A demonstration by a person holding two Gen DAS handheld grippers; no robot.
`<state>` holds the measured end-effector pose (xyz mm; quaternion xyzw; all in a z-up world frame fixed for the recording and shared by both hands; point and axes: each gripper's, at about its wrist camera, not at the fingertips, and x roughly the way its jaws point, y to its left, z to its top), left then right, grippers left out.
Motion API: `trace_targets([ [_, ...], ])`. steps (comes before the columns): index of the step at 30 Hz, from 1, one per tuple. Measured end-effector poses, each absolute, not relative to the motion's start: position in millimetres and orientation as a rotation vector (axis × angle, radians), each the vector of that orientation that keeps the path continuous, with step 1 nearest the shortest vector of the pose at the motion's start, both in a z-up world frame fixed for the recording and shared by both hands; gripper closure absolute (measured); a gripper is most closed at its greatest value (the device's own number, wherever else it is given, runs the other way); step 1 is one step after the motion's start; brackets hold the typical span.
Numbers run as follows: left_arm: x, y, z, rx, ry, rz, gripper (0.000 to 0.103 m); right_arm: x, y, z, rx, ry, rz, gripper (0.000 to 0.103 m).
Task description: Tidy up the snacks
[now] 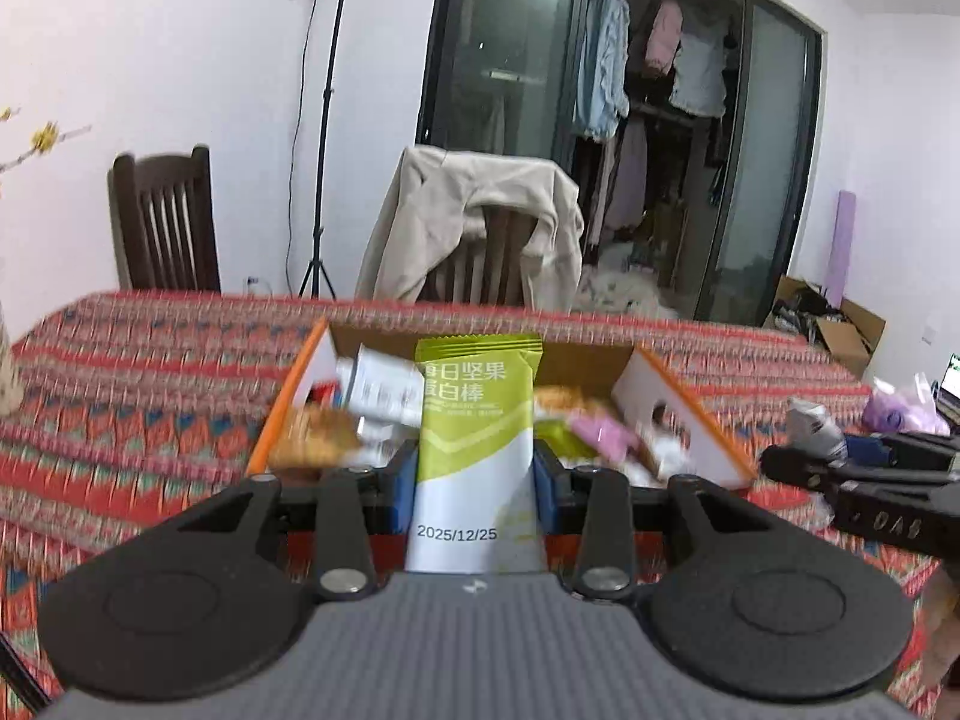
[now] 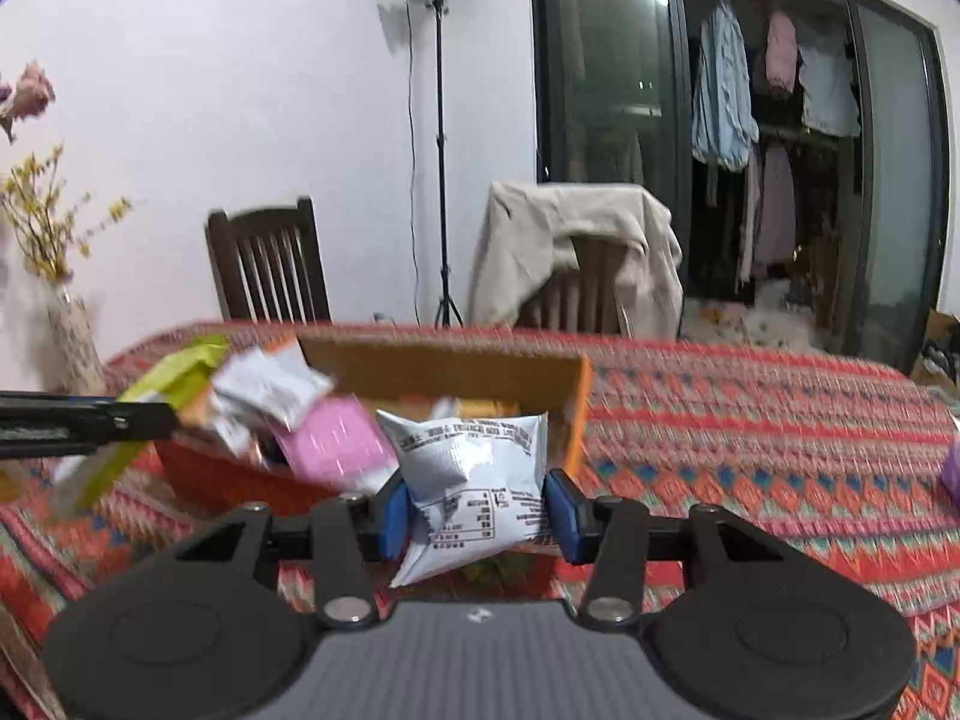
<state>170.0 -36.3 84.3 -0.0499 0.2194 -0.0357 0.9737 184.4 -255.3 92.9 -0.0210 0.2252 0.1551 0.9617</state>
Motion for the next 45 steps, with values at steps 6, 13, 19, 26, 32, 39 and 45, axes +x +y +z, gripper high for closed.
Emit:
trace_targets([
  [6,210.9,-43.0,100.8,-0.103,0.417,-0.056,0.065,219.5,-221.9,107.5,-0.025,0.425,0.322,0.057],
  [13,259.1,-37.6,90.5,-0.119,0.418,-0.012,0.065,264.9,-195.0,94.3,-0.029,0.428,0.291,0.057],
  [19,285.3,-22.7,58.2,-0.13,0.456,0.031,0.063,290.7,-195.6,64.7,-0.027,0.467,0.254,0.056],
  [26,273.7,-9.2,57.7,-0.169,0.355,0.077,0.0,288.4,-203.1,54.9,0.018,0.471,0.279,0.0],
  [32,268.5,-18.6,59.7,-0.125,0.331,0.071,0.0,287.6,-205.1,50.0,0.028,0.485,0.259,0.0],
  [39,259.4,-20.0,69.1,-0.144,0.321,0.062,0.0,279.3,-208.5,56.0,0.038,0.458,0.248,0.0],
  [45,240.1,-21.2,84.7,-0.14,0.316,0.052,0.0,262.2,-203.3,68.5,0.018,0.428,0.247,0.0],
])
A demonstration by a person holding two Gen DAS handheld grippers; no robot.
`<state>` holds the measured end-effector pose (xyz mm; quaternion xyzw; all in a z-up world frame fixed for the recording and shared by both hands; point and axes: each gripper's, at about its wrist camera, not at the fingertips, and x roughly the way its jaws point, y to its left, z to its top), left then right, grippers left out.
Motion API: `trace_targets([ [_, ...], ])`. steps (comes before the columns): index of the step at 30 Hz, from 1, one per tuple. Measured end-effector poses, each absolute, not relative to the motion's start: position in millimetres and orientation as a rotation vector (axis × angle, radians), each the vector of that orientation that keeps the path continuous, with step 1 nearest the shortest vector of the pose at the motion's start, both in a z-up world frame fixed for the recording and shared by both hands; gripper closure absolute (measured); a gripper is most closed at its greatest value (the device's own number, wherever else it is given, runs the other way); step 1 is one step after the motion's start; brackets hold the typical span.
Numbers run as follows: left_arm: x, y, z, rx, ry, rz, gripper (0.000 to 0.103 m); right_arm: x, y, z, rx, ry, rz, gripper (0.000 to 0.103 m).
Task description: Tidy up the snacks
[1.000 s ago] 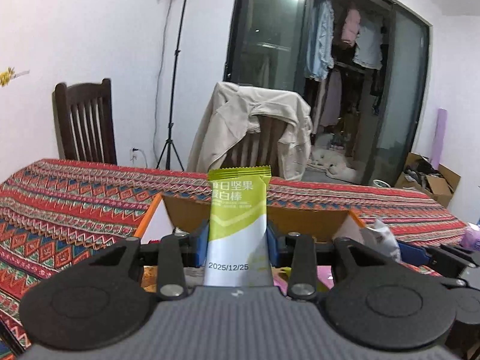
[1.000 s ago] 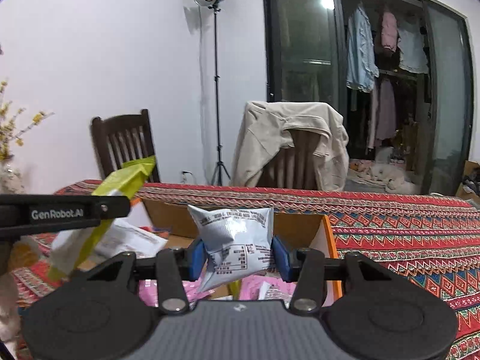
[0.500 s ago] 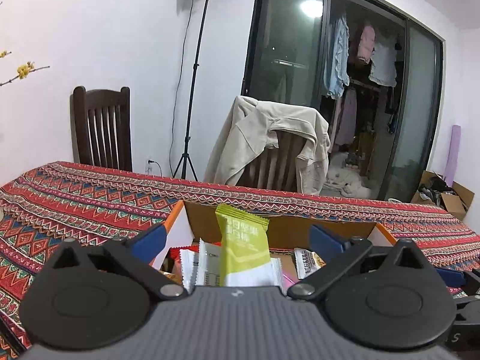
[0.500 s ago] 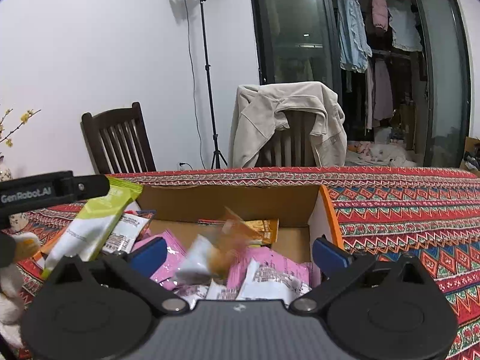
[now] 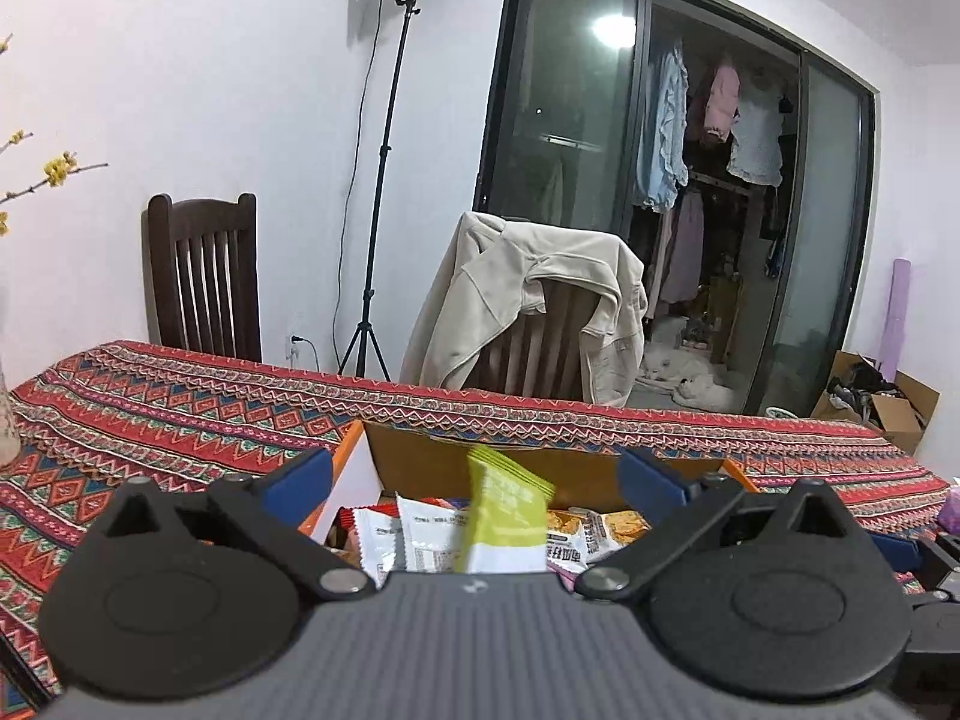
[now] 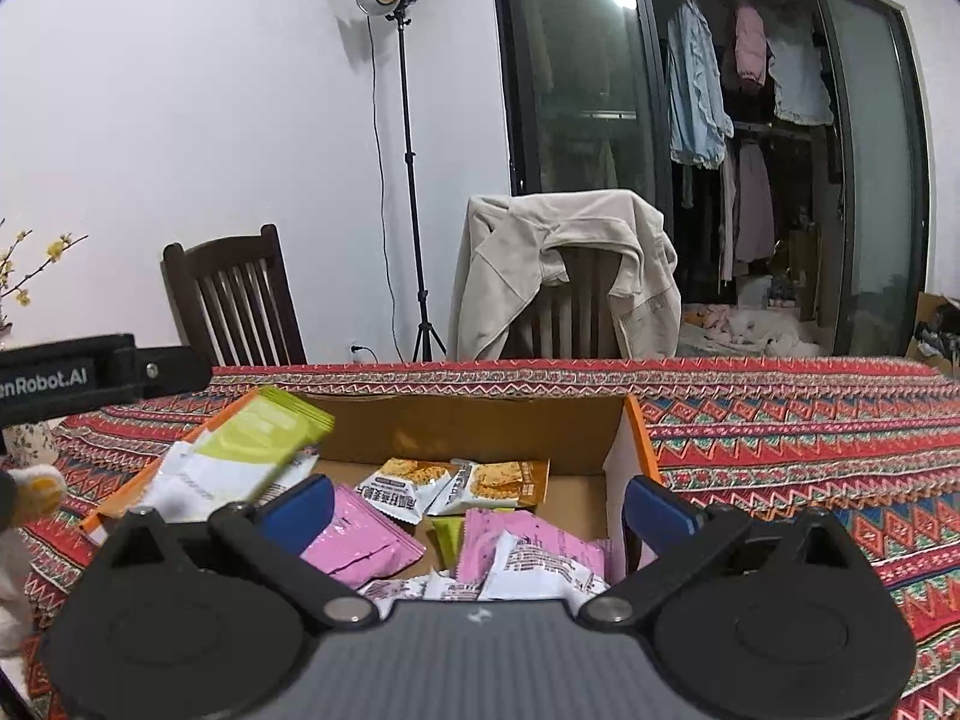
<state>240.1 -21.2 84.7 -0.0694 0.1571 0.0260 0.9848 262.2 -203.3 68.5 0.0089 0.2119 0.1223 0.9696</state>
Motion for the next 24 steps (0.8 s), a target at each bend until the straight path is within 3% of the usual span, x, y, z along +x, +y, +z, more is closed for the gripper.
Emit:
trace_targets([
  [12,134.0,-6.3,102.6,-0.102,0.281,0.034,0.0,159.2,-214.3,94.5,-0.026,0.35,0.261,0.0],
  [24,39.6,2.5,56.9,-0.107,0.305,0.012,0.0,61.1,-225.9,66.2,-0.011,0.378,0.287,0.0],
])
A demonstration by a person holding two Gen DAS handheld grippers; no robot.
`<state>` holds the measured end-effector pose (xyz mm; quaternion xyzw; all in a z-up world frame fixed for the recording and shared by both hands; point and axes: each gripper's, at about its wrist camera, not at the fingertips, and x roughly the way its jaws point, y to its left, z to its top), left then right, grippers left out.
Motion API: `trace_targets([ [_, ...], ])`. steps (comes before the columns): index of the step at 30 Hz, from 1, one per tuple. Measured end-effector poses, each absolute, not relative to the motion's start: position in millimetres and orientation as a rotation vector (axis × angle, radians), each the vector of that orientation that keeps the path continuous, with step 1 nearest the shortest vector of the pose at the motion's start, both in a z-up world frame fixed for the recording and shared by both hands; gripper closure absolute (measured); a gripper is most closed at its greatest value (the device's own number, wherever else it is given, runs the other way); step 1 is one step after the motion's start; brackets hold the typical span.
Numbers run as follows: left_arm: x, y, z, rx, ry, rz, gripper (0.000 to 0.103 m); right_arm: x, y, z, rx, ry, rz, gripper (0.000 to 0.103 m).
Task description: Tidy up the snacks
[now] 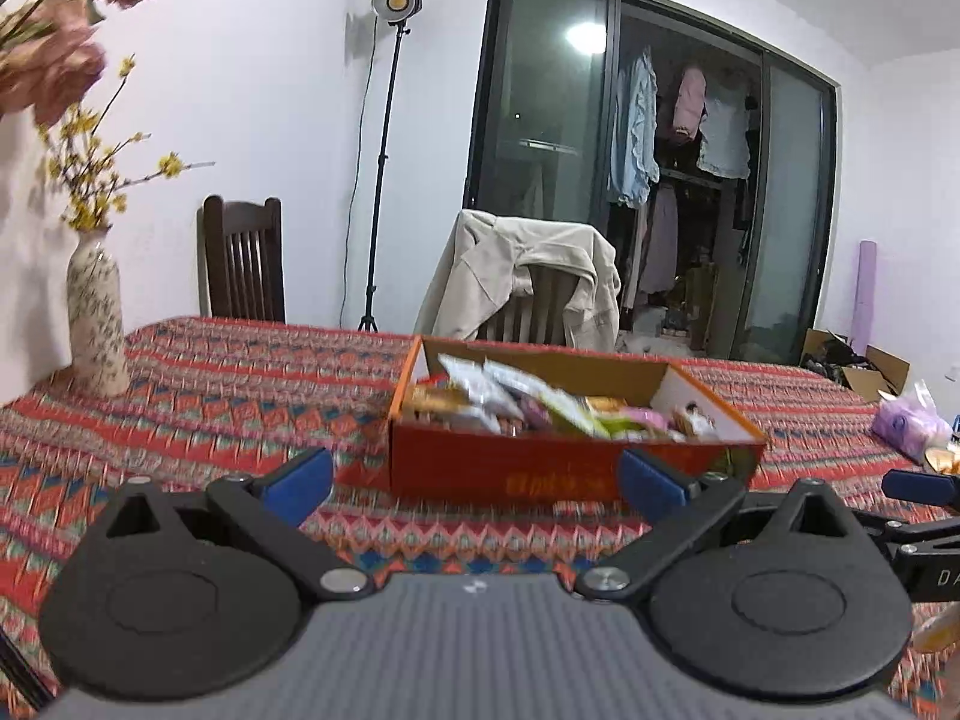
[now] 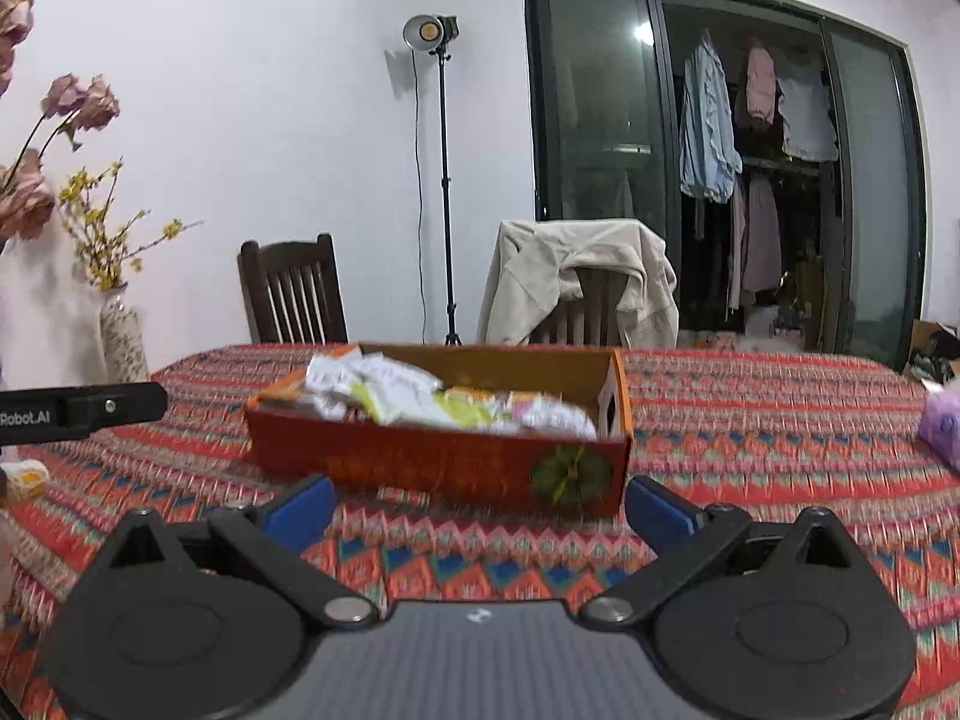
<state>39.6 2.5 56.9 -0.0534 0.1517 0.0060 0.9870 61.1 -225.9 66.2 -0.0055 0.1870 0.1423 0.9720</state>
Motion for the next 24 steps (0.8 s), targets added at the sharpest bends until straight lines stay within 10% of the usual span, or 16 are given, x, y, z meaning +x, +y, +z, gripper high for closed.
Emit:
trace_targets([
  [24,4.3,-13.5,29.2,-0.058,0.345,-0.029,0.0,22.8,-243.4,42.1,0.035,0.437,0.28,0.0],
])
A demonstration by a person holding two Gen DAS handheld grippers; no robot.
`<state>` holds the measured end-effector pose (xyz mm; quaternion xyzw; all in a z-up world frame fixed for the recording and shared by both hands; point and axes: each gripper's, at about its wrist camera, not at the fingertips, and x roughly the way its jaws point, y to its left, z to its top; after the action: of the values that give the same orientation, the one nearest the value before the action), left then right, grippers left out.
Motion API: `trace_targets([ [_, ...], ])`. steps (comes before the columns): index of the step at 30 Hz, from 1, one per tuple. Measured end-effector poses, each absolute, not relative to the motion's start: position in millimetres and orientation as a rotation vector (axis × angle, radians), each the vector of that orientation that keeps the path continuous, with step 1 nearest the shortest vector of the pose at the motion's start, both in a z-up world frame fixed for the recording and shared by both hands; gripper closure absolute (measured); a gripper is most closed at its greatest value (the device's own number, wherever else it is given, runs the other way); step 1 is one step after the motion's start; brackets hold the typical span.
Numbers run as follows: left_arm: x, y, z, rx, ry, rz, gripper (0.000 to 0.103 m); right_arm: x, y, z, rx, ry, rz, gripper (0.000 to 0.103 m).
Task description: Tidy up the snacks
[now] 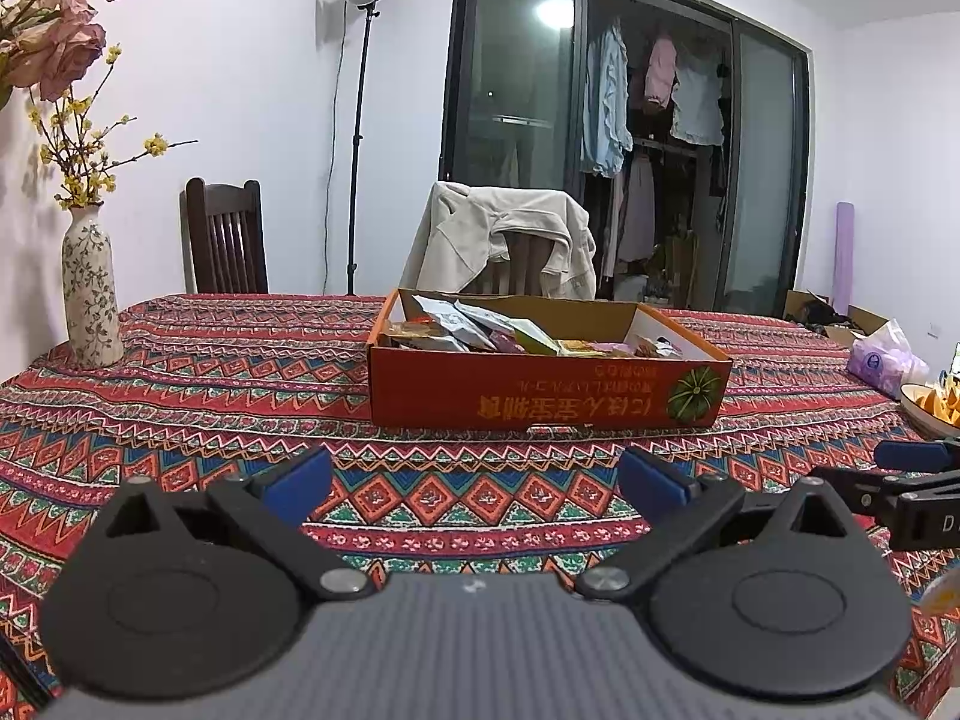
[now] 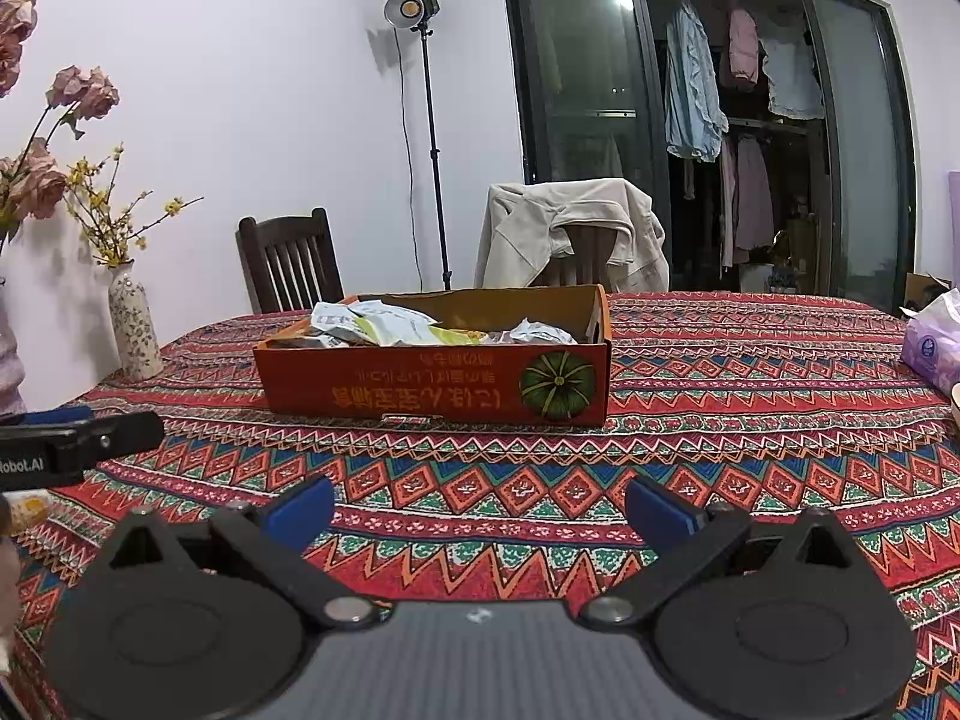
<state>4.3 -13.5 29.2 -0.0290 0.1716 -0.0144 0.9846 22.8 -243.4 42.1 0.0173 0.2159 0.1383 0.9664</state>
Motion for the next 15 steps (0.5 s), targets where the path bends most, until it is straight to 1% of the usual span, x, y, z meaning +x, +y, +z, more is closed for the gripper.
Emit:
trace_targets([
  [15,6.1,-14.2,27.4,-0.061,0.351,-0.031,0.0,23.1,-242.9,42.3,0.035,0.437,0.278,0.0],
])
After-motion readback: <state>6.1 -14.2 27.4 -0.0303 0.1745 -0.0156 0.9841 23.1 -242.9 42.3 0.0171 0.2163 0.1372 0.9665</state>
